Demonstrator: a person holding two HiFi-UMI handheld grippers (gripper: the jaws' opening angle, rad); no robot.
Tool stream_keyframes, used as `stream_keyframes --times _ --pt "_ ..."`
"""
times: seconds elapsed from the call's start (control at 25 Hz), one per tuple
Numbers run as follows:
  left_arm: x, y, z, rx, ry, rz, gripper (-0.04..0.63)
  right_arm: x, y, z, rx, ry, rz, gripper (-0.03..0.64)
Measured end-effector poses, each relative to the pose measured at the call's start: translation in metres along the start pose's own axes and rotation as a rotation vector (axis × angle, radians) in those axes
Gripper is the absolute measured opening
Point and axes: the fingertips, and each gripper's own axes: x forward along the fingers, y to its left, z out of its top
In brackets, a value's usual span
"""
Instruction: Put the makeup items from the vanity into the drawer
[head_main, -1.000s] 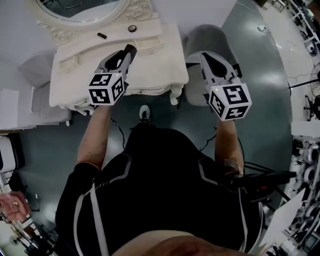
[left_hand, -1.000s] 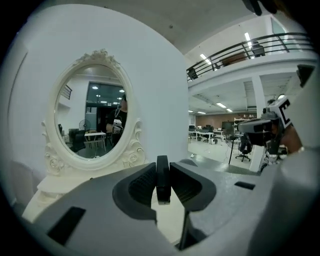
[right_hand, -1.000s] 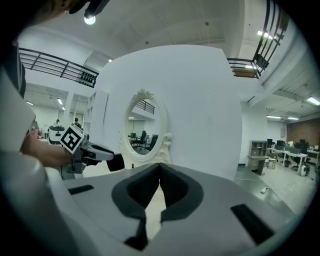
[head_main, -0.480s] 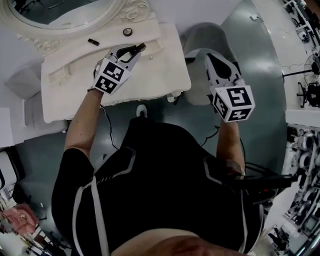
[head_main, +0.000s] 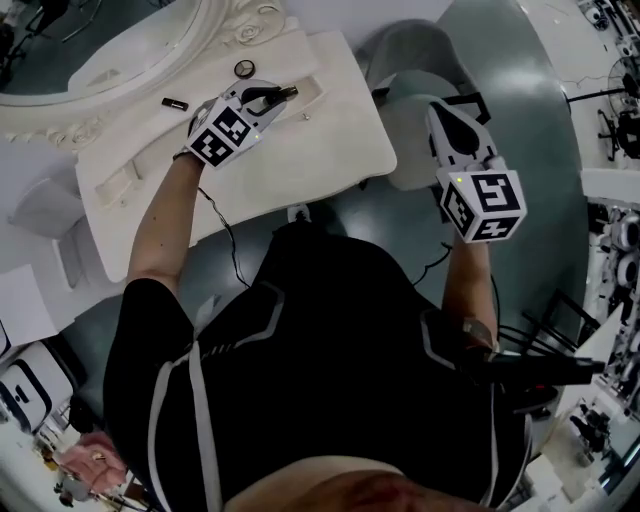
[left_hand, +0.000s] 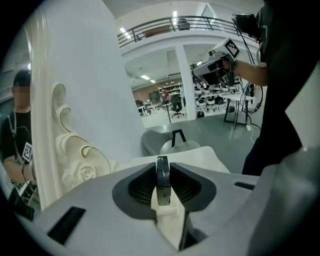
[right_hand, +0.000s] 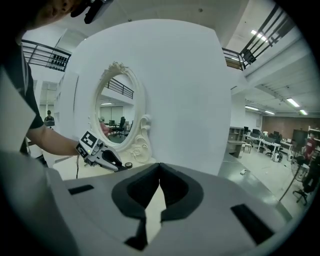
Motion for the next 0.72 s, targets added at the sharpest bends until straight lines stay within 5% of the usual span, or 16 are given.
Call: stream_keyframes --times 0.2,0.72 --pt "0.039 0.003 -0.016 -0.041 0.007 -0.072 0.089 0.005 -0.012 -0.008 0.055 0.026 -0.082 0.005" --pt "0.097 0.005 -0.053 -0.060 0.115 -0.098 0.089 0.002 -0.045 -0.037 0.129 0.070 -0.141 0.006"
